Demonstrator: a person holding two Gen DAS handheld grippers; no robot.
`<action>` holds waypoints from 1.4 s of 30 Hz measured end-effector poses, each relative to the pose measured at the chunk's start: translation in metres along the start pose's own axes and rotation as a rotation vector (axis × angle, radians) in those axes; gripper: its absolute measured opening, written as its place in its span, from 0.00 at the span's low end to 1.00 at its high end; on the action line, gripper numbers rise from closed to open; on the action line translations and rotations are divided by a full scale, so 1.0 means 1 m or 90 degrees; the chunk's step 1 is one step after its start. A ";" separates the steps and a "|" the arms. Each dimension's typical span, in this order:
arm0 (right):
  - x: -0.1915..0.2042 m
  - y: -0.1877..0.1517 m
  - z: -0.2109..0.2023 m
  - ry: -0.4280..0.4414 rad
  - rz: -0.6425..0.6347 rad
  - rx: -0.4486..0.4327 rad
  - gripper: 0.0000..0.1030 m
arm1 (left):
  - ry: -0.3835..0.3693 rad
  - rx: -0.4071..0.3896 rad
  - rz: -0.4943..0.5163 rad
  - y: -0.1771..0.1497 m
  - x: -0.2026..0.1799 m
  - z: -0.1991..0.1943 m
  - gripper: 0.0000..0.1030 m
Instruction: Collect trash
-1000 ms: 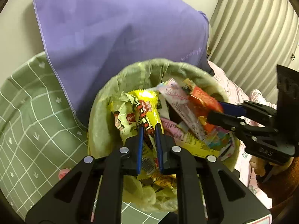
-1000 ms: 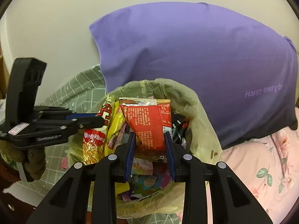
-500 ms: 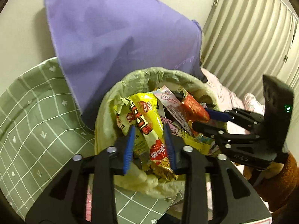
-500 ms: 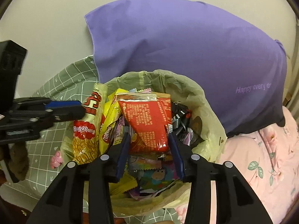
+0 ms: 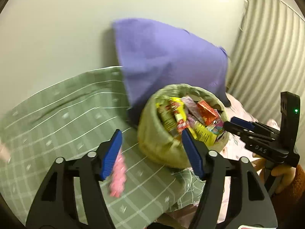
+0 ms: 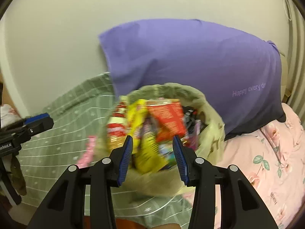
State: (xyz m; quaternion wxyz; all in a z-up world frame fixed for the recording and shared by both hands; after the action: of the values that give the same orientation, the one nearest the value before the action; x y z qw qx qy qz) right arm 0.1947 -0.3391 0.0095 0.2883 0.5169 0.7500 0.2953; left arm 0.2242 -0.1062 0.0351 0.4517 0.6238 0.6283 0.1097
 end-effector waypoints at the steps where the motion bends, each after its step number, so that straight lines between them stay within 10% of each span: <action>1: 0.009 -0.001 -0.010 0.007 -0.003 -0.009 0.40 | 0.014 -0.012 -0.004 -0.007 0.008 -0.016 0.64; 22: 0.190 -0.039 -0.120 0.098 -0.083 -0.091 0.40 | 0.232 -0.136 -0.028 -0.105 0.072 -0.196 0.72; 42: 0.196 -0.043 -0.124 0.104 -0.076 -0.100 0.40 | 0.251 -0.155 -0.039 -0.107 0.071 -0.217 0.72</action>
State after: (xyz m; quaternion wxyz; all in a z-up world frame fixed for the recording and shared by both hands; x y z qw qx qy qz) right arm 0.0186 -0.1846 0.0341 0.2827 0.4216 0.7749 0.3767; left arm 0.0113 0.0276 0.0533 0.3949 0.5121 0.7051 0.2910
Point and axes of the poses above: each gripper's, at about its wrist camera, not at the fingertips, and z roughly the way its jaws point, x to its left, y to its top, the point moved 4 cm from there along z, roughly the way its jaws point, and after that the axes turned 15 degrees about -z, right-handed, at the moved point
